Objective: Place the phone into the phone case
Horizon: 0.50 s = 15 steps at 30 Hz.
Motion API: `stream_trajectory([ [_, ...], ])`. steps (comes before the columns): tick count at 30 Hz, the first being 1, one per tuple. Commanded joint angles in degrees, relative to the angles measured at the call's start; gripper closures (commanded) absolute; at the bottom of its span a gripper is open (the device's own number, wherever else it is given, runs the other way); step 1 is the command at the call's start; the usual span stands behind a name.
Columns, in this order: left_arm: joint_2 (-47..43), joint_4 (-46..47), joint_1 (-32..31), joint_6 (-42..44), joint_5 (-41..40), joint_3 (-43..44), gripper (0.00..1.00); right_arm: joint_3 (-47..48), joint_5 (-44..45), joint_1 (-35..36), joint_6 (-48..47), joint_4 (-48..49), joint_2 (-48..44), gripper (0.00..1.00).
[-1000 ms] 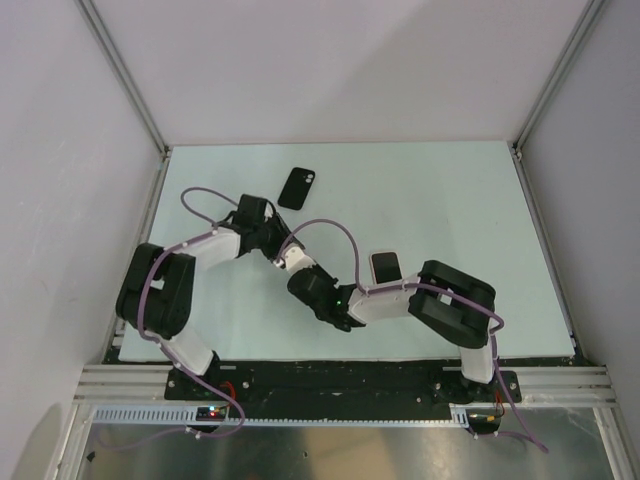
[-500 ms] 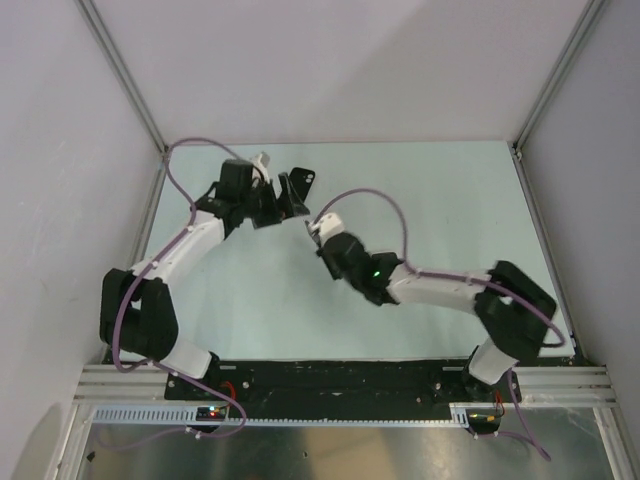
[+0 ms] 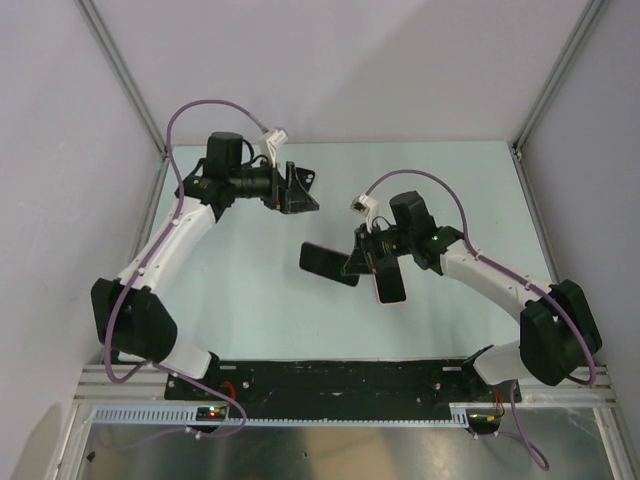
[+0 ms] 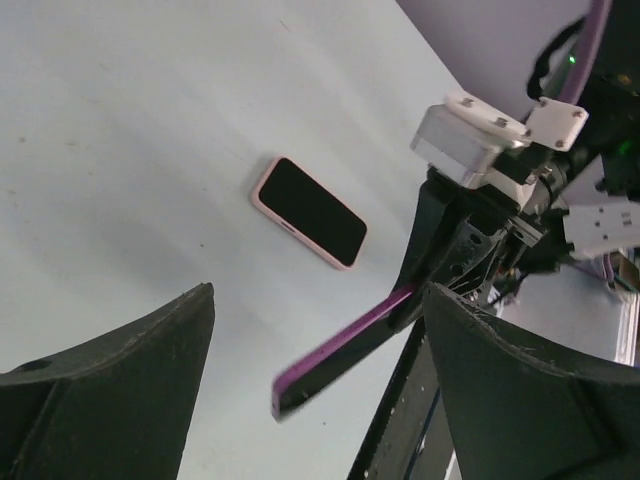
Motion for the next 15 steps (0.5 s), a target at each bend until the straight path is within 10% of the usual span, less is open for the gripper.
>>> stream_trajectory([
  [1,-3.00,-7.88,-2.83,9.36,5.05,0.88,0.12,2.59,-17.73,0.70,-4.12,-3.31,-0.35,1.00],
  [15,-7.15,-11.23,-12.86,14.16,8.16,-10.60,0.32,10.04,-21.17,2.89,-14.24,-13.35,5.13,1.00],
])
